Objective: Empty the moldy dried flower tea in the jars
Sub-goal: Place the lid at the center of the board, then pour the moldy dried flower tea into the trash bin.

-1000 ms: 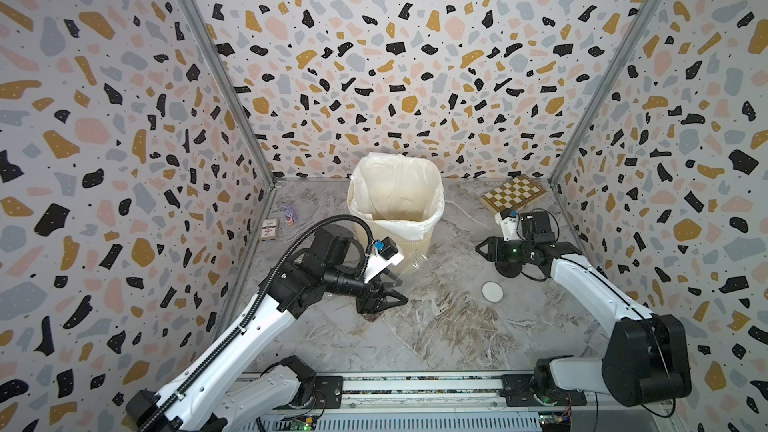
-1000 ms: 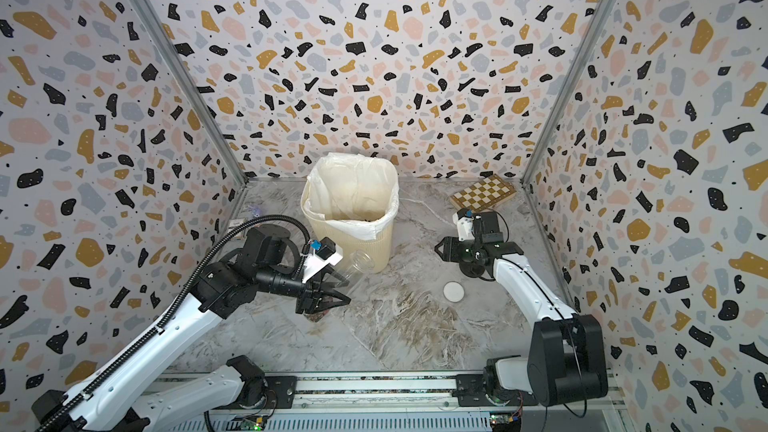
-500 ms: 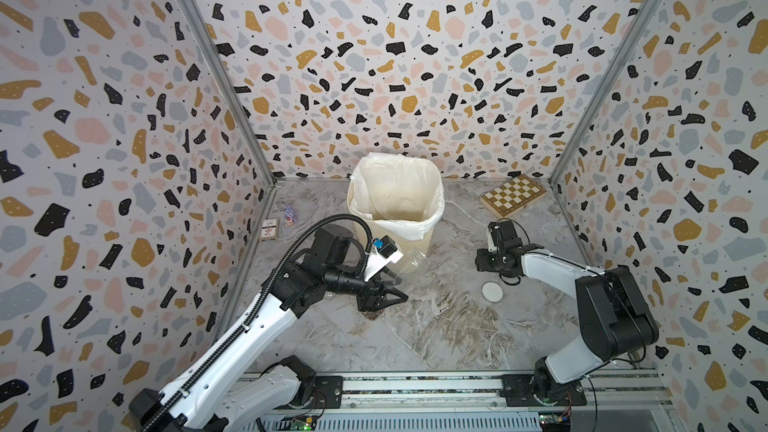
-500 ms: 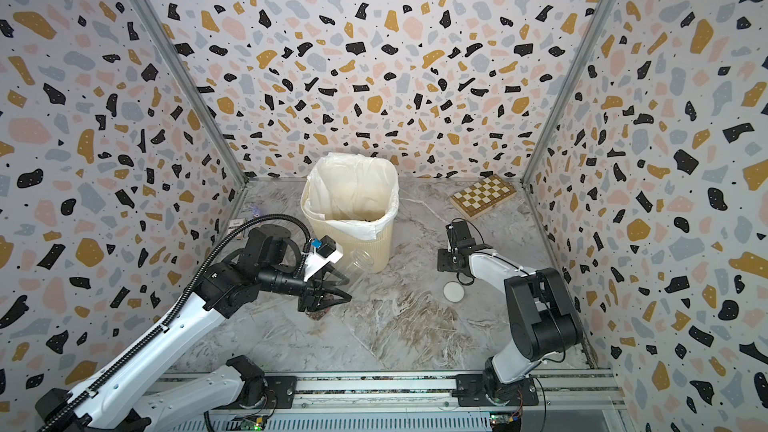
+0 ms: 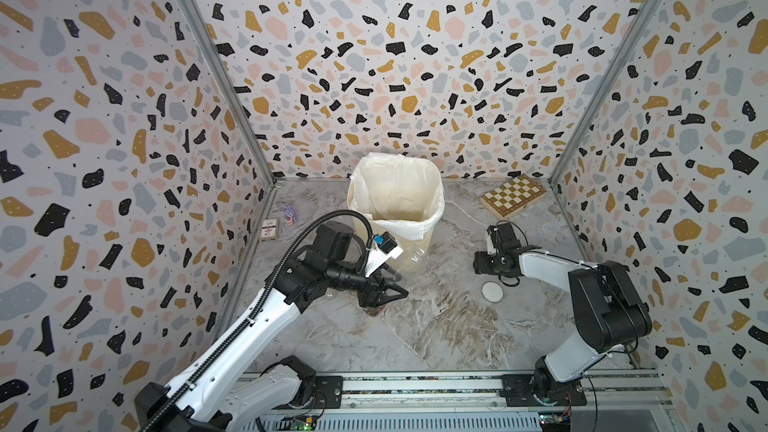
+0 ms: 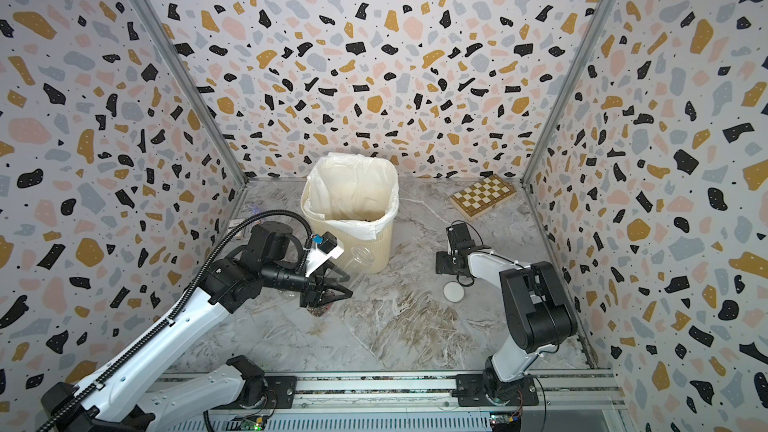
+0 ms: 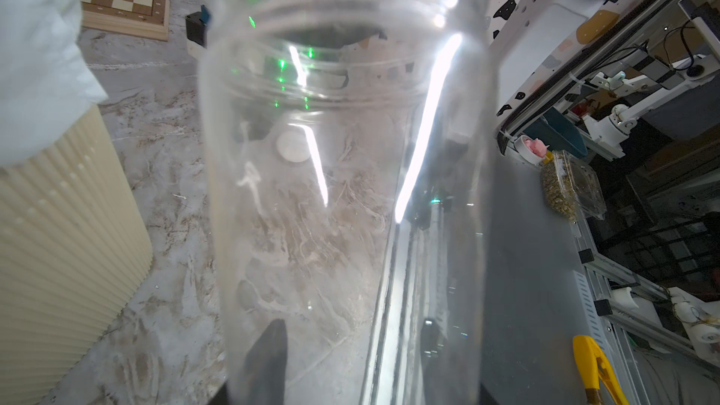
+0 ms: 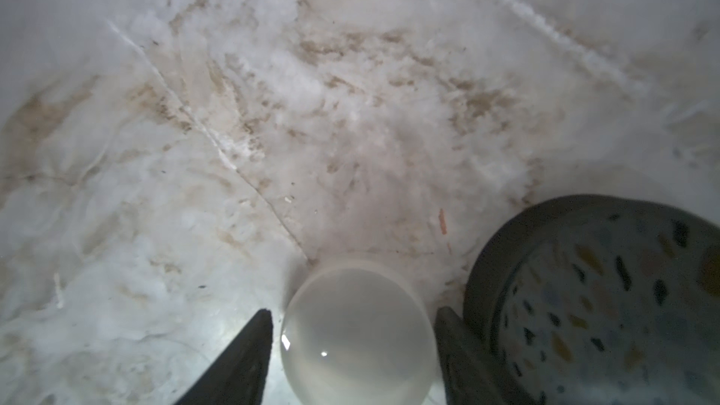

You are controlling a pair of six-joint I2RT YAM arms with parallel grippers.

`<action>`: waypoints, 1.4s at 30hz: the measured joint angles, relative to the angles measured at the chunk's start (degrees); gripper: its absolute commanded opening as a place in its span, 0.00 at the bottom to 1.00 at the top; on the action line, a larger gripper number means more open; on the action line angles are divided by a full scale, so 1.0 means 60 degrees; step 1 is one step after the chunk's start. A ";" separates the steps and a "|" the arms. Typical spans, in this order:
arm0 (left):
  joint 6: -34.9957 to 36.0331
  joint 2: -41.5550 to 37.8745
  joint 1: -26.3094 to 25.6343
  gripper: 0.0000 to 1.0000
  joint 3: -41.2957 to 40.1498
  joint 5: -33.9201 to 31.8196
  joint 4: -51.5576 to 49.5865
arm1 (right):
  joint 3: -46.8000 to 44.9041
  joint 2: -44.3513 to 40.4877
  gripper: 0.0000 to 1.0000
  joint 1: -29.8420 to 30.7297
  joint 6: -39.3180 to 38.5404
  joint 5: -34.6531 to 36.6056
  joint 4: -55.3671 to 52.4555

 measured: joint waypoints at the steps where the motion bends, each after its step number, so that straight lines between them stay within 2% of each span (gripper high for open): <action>1: -0.0004 0.0025 0.0000 0.37 0.0084 0.0007 -0.0036 | 0.0000 -0.0157 0.78 -0.0124 -0.0036 -0.0193 -0.0102; 8: -0.0226 0.0492 0.0000 0.37 0.0761 0.0350 -0.0076 | 0.0098 -0.2269 0.80 -0.0743 -0.0346 -0.1428 -0.0718; 13: -0.1078 0.0863 -0.0109 0.37 0.1614 0.0364 0.0069 | 0.0616 -0.3705 0.81 -0.0892 -0.0576 -0.2732 -0.1308; 16: -0.1727 0.1155 -0.0412 0.38 0.2404 0.0153 0.0280 | 0.0984 -0.4488 0.85 -0.0900 -0.0692 -0.3351 -0.1657; 20: -0.2364 0.1555 -0.0976 0.38 0.3173 -0.0113 0.0710 | 0.1366 -0.5428 0.86 -0.0900 -0.0820 -0.3989 -0.1909; 25: -0.3464 0.2772 -0.1730 0.39 0.4561 -0.1322 0.0965 | 0.1708 -0.6196 0.90 -0.0900 -0.0954 -0.5406 -0.2153; 33: -0.4663 0.3763 -0.1883 0.37 0.5428 -0.3202 0.1898 | 0.1861 -0.6426 0.91 -0.0772 0.0117 -0.8058 -0.1242; 39: -0.5541 0.4011 -0.1905 0.37 0.5501 -0.4390 0.2732 | 0.2204 -0.6277 0.93 0.0058 0.0364 -0.8885 -0.0579; 42: -0.5952 0.4215 -0.1902 0.37 0.5639 -0.4809 0.3093 | 0.2605 -0.5952 0.93 0.0619 0.0372 -0.8918 -0.0284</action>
